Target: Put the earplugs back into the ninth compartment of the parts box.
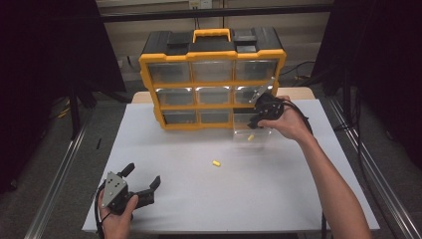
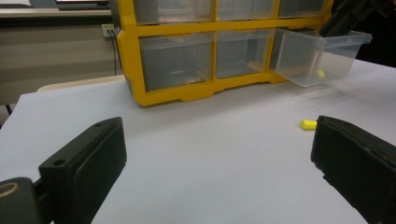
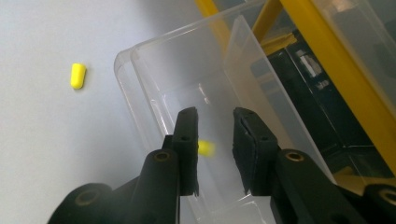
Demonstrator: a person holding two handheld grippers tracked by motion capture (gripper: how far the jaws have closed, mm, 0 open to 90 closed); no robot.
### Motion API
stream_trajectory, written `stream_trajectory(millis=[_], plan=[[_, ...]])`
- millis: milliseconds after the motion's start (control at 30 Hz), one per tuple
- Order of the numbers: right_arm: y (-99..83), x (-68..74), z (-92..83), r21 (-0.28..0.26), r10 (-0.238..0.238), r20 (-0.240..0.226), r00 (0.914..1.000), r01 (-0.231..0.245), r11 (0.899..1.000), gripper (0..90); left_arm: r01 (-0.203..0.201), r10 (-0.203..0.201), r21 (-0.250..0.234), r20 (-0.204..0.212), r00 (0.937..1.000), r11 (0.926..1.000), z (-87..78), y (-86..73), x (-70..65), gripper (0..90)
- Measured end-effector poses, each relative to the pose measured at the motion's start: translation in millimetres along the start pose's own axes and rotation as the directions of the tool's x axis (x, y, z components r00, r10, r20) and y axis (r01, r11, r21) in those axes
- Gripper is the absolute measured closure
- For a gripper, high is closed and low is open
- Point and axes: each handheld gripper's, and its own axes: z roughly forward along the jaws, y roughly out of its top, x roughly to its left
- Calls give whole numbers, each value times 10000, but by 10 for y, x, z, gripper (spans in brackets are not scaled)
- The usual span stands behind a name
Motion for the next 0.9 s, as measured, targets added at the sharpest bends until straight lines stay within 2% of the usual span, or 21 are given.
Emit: stream_trajectory(millis=[33, 133, 233, 300, 467, 567, 733, 833, 900], plan=[[1, 2, -6, -33, 59, 34, 10000, -59, 10000, 656, 8, -8, -1, 5, 10000, 10000, 0, 0, 0, 35], [-2, 1, -37, -151, 154, 163, 9997, -152, 9998, 621, 0, 0, 8, 2, 10000, 10000, 0, -1, 1, 35], [-3, 0, -78, -409, 283, 272, 9992, -272, 9988, 534, 11, -11, 5, 1, 10000, 10000, 1, -1, -2, 35], [2, 1, -101, -626, 448, 295, 9986, -429, 9971, 421, -2, 2, 22, -8, 10000, 10000, 2, -1, -2, 35], [14, 26, -137, -995, 621, 367, 9974, -582, 9933, 255, 15, -15, -13, -16, 10000, 10000, -2, 0, 0, 35], [11, 71, -150, -1127, 632, 248, 9977, -600, 9918, 193, 21, -21, -24, -21, 10000, 10000, -4, 0, 0, 35], [-34, 129, -161, -1450, 826, 458, 9955, -752, 9866, 90, -34, 34, 22, -17, 10000, 10000, 1, 0, -8, 35], [-70, 138, -177, -1670, 1014, 380, 9941, -938, 9815, 65, -27, 27, 24, -28, 10000, 10000, 1, -1, -9, 35], [-98, 155, -184, -1994, 1010, 519, 9935, -888, 9759, 55, -8, 8, 28, -20, 10000, 10000, 2, -2, -5, 35]])
